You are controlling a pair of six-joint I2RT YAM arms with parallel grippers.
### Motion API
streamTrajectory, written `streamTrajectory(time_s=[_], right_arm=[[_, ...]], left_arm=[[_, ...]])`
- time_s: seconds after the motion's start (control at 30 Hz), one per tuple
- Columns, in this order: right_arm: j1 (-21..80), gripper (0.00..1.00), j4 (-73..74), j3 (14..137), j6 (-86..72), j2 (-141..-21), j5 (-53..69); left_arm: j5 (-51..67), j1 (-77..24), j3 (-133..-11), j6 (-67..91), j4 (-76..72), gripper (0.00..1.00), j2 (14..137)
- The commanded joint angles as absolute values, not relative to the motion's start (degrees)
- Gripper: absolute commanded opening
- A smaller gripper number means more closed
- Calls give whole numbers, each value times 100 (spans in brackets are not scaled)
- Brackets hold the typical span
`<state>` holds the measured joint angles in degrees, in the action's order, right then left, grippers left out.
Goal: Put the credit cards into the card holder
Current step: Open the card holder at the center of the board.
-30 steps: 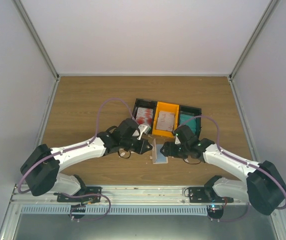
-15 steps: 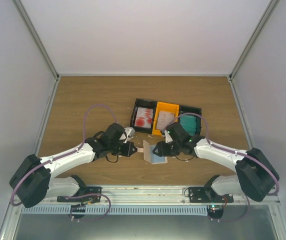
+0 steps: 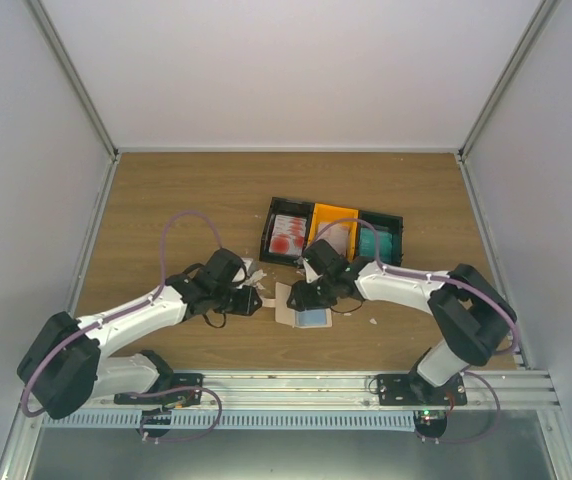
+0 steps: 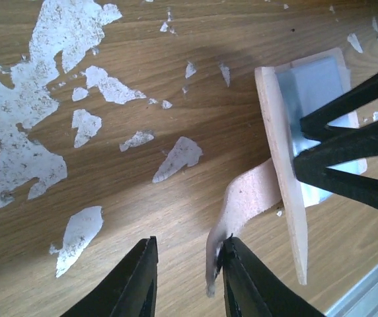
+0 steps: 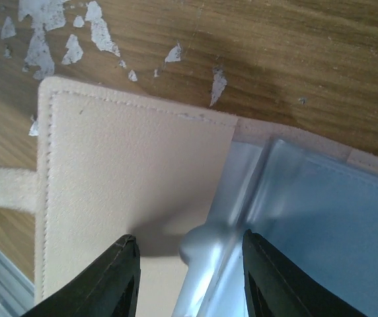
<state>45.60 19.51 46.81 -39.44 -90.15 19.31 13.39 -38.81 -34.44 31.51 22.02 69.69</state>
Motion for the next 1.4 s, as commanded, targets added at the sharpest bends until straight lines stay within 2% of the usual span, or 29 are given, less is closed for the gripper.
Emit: streamTrajectory(time_s=[0.0,0.27,0.4,0.57,0.77,0.9,1.13,1.27,1.37], right_arm=[[4623,43,2195,4884,-3832,-9227,1784],[4623,40,2223,4994,-3807,-9399,1890],[4623,39,2237,5038,-3784,-9399,1906],[4622,37,2138,4974,-3873,-9356,1990],[4623,33,2000,4851,-4087,-9211,1885],[4611,33,2111,4814,-4163,-9035,1662],[4629,48,2877,4669,-4245,-8612,764],[4645,50,2914,4541,-4172,-8667,821],[4641,45,2929,4427,-4135,-8742,847]], left_arm=[[1459,-3818,-3758,3085,2298,32,6609],[2473,-3814,-3770,3219,1409,36,6229],[2881,-3806,-3606,3662,939,28,6619],[3436,-3813,-3240,4158,20,25,7015],[3497,-3876,-3137,4105,-196,24,7701],[3128,-3885,-3234,3958,172,24,7971],[2783,-3885,-3268,3561,501,24,8366],[2830,-3885,-3254,3477,473,24,8575],[2781,-3885,-3209,3489,459,24,8659]])
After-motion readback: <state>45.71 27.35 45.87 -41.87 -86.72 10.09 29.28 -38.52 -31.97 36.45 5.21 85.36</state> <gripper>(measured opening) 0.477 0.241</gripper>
